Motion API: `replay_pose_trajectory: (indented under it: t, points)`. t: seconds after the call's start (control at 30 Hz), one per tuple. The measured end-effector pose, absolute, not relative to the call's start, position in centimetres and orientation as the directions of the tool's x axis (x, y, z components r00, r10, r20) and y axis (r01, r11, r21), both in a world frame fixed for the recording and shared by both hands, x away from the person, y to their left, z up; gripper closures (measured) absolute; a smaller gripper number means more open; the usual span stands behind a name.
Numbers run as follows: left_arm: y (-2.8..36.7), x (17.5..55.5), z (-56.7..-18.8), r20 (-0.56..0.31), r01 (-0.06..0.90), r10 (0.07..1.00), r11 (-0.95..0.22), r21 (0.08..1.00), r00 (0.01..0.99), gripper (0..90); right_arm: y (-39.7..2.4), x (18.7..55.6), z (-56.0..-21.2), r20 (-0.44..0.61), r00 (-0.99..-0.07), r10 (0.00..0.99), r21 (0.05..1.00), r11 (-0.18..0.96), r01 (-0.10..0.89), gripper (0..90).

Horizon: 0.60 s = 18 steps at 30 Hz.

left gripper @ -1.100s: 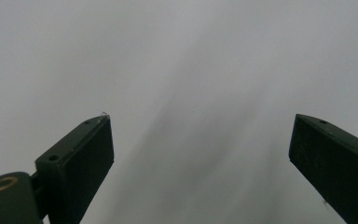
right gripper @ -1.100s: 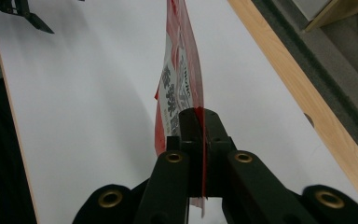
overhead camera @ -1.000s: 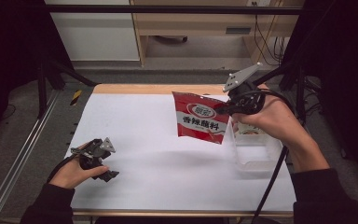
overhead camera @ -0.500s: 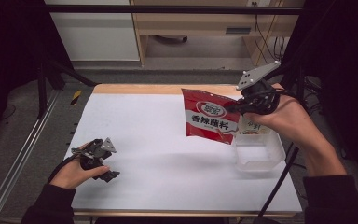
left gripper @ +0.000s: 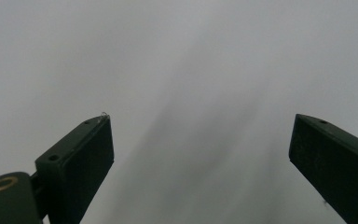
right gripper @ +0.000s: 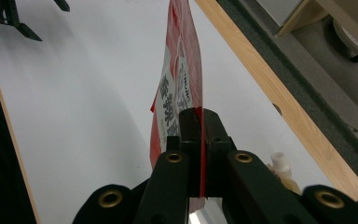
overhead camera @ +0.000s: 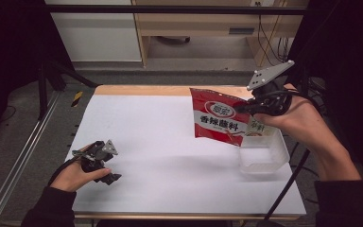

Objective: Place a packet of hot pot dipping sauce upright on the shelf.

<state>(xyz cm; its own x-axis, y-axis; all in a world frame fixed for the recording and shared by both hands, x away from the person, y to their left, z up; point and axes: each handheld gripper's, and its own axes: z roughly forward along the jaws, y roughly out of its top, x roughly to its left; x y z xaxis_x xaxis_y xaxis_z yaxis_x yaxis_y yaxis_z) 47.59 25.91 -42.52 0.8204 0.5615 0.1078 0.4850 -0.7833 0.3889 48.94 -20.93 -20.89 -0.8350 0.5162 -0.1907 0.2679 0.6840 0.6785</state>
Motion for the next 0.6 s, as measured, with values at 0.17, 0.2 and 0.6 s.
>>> replay_pose_trajectory:
  t: [0.17, 0.2, 0.6]
  points:
    - [26.0, 47.6, -42.4, 0.107, 0.485, 0.560, -0.785, 0.386, 0.821, 6.6, -21.0, 49.1, -21.0, -0.194, -0.826, 0.529, 0.671, 0.686, 0.282, 90.0]
    - [26.0, 47.6, -42.4, 0.107, 0.485, 0.560, -0.785, 0.386, 0.821, 6.6, -21.0, 49.1, -21.0, -0.194, -0.826, 0.529, 0.671, 0.686, 0.282, 90.0]
    - [26.1, 47.5, -42.4, 0.106, 0.486, 0.563, -0.781, 0.392, 0.820, 6.5, -22.0, 49.0, -20.7, -0.194, -0.812, 0.550, 0.669, 0.680, 0.300, 90.0]
